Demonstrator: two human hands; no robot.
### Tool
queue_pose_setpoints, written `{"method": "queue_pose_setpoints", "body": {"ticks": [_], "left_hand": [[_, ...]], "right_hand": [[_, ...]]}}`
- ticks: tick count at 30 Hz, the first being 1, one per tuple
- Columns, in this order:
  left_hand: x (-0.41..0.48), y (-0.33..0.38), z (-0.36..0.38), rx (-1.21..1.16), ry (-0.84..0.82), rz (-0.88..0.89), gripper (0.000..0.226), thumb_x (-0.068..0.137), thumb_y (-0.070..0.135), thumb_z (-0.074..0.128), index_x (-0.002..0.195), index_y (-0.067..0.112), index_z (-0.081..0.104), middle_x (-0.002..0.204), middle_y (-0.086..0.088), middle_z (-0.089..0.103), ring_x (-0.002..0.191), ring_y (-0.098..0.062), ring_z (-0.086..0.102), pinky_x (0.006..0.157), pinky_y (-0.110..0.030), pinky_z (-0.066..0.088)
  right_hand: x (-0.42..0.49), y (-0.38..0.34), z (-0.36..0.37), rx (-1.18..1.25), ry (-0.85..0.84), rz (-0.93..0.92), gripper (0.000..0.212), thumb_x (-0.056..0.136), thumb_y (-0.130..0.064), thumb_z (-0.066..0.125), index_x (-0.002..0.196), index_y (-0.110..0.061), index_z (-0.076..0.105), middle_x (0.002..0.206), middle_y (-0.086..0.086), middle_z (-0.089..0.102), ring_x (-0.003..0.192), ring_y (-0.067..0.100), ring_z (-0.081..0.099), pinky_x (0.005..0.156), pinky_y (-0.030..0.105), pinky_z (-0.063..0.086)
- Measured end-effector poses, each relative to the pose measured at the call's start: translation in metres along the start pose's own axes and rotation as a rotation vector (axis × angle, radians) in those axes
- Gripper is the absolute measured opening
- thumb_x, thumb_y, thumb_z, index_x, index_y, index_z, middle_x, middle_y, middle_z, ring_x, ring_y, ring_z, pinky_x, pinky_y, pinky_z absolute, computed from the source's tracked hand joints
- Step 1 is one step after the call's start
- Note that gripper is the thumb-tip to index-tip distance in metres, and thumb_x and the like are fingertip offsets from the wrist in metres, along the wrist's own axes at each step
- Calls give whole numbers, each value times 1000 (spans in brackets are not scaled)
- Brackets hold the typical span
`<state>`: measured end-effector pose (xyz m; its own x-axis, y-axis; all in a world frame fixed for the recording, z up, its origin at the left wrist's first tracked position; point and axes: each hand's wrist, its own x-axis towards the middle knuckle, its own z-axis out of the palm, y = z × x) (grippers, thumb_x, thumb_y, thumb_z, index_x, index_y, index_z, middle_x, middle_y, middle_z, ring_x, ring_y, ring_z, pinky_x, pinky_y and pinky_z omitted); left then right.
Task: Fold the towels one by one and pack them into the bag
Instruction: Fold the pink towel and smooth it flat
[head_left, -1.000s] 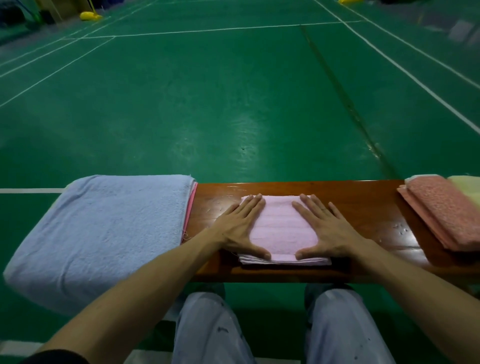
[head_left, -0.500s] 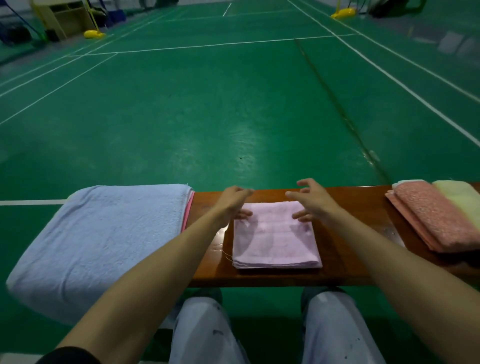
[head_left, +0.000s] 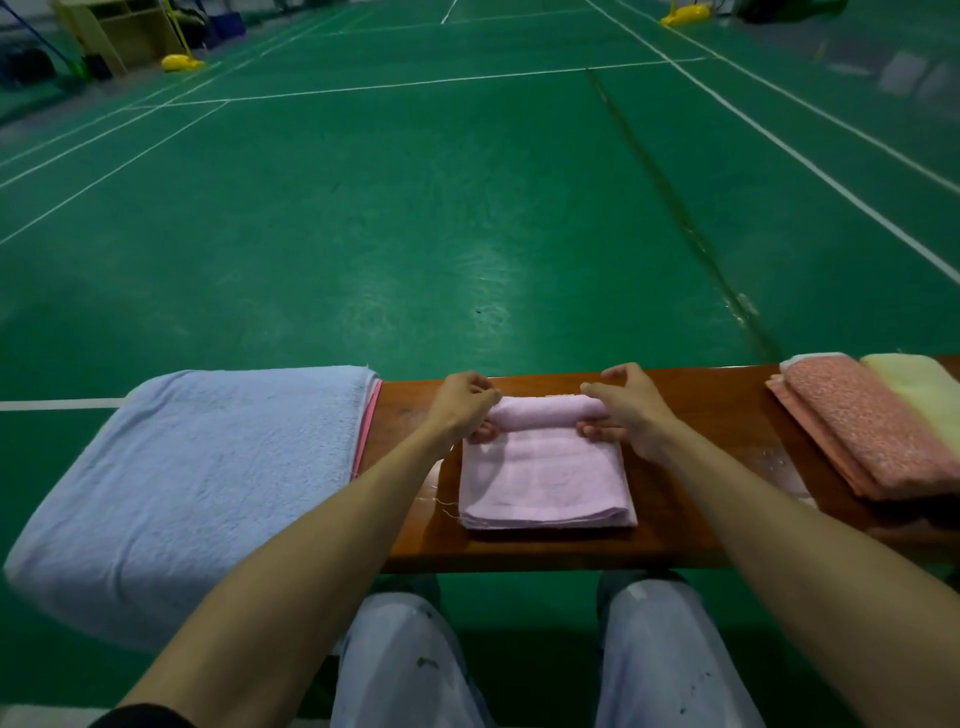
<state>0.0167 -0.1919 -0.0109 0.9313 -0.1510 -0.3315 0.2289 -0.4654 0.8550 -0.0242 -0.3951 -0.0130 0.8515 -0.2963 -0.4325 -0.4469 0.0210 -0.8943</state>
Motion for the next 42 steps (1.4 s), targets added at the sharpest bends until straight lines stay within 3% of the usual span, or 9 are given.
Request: {"method": "queue_pose_setpoints", "body": {"ticks": [5,9,13,19,21,24,27,38,42], "left_hand": [[-8,-4,-3,-182,46,-43,28,98,13,52,123,1,52,108,-23,62,66,-26,65,57,-32,58],[-21,-4,2,-231,-60,-128,40,99,28,51,134,10,44,131,-18,51,79,-29,68,65,-33,59],[-30,0,3,-377,-101,-202,46,99,37,49,139,18,38,150,-16,32,93,-35,67,83,-43,58],[-35,2,5,-469,10,-191,35,97,31,53,127,13,48,132,-8,42,116,-30,45,93,-56,49],[-37,-2,9,-386,82,-157,36,96,29,55,126,8,52,130,-7,50,113,-23,45,99,-48,45],[-44,-9,12,-329,148,-101,24,91,17,62,114,11,58,118,-6,56,103,-19,51,80,-29,48],[-52,-16,11,-302,108,-63,26,88,11,65,112,14,56,113,-3,54,102,-20,53,68,-23,48],[-78,-28,6,-48,-48,57,31,79,1,70,106,15,63,116,-4,56,105,-20,55,72,-24,49],[-82,-28,3,63,-81,68,30,77,2,73,100,18,65,120,-1,52,111,-21,50,91,-36,48]], "right_hand": [[-9,-4,-3,85,38,-151,36,90,-11,68,118,-11,46,117,15,49,95,28,60,70,40,61],[-24,9,-2,29,34,-288,37,90,-11,68,119,-12,45,103,11,52,91,23,58,63,31,56],[-34,18,-6,35,61,-354,37,91,-10,66,122,-10,45,96,8,52,88,22,58,68,33,56],[-42,19,-13,97,97,-324,32,92,-18,65,120,-14,48,111,14,55,98,28,57,68,38,57],[-44,20,-14,50,161,-310,28,94,-23,63,118,-15,50,109,11,57,99,25,57,75,43,58],[-48,25,-14,-15,229,-287,27,93,-19,65,115,-14,50,92,10,57,83,22,55,65,42,54],[-55,28,-16,-44,196,-231,37,90,-8,67,119,-15,45,91,12,55,78,20,56,51,31,53],[-68,39,-28,-310,191,-245,50,79,3,73,119,-13,47,87,10,56,73,18,54,56,25,43],[-71,41,-30,-368,174,-268,51,77,4,73,119,-13,49,83,11,59,72,20,56,58,29,47]]}}
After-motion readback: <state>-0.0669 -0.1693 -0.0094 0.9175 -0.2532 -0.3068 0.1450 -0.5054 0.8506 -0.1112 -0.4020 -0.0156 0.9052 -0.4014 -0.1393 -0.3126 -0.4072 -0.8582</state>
